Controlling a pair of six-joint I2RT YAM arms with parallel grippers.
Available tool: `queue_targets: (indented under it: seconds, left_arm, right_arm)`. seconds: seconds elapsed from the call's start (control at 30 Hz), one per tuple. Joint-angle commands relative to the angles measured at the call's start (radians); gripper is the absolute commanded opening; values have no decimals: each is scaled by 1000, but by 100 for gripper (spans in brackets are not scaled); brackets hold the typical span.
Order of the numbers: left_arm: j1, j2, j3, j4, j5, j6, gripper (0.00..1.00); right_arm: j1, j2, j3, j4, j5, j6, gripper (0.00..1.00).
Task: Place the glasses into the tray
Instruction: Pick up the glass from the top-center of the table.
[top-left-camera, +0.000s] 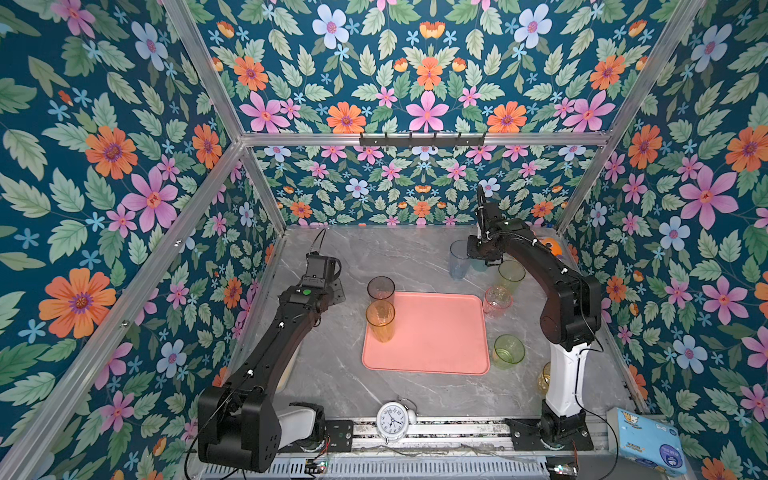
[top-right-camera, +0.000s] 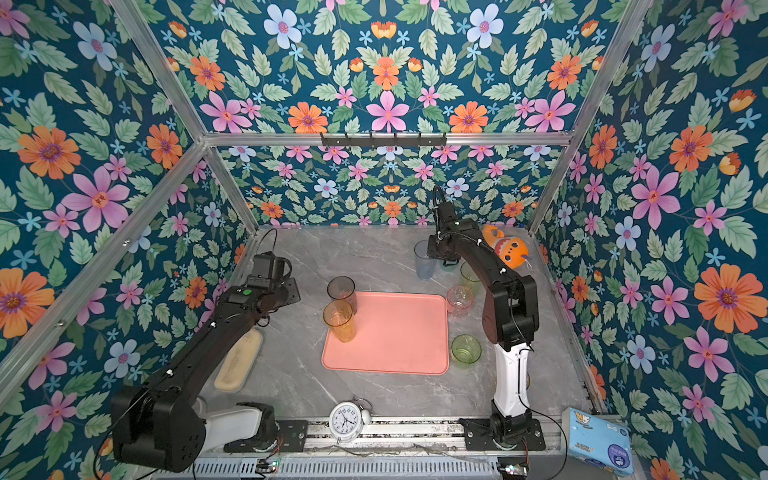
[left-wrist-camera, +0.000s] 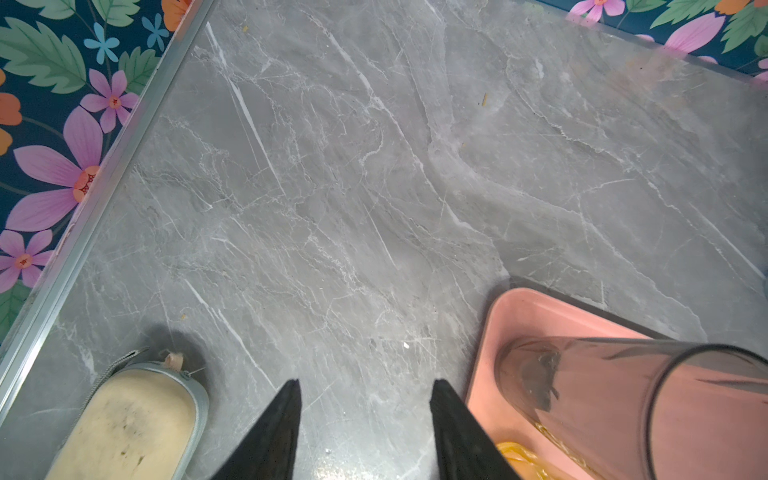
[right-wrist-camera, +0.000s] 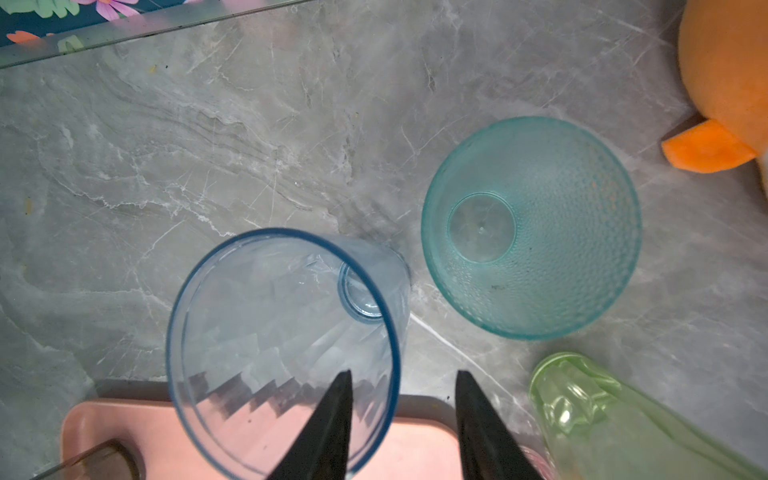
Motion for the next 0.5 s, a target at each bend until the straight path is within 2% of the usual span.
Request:
queue_targets:
  seconds: [0.0, 0.47]
  left_arm:
    - [1, 2, 6, 7, -4, 11, 54]
    - [1, 6, 3, 8, 4, 9, 54]
  right_arm:
    - [0, 5, 5, 10, -4, 3, 40]
    - [-1, 21, 19, 3, -11, -7, 24]
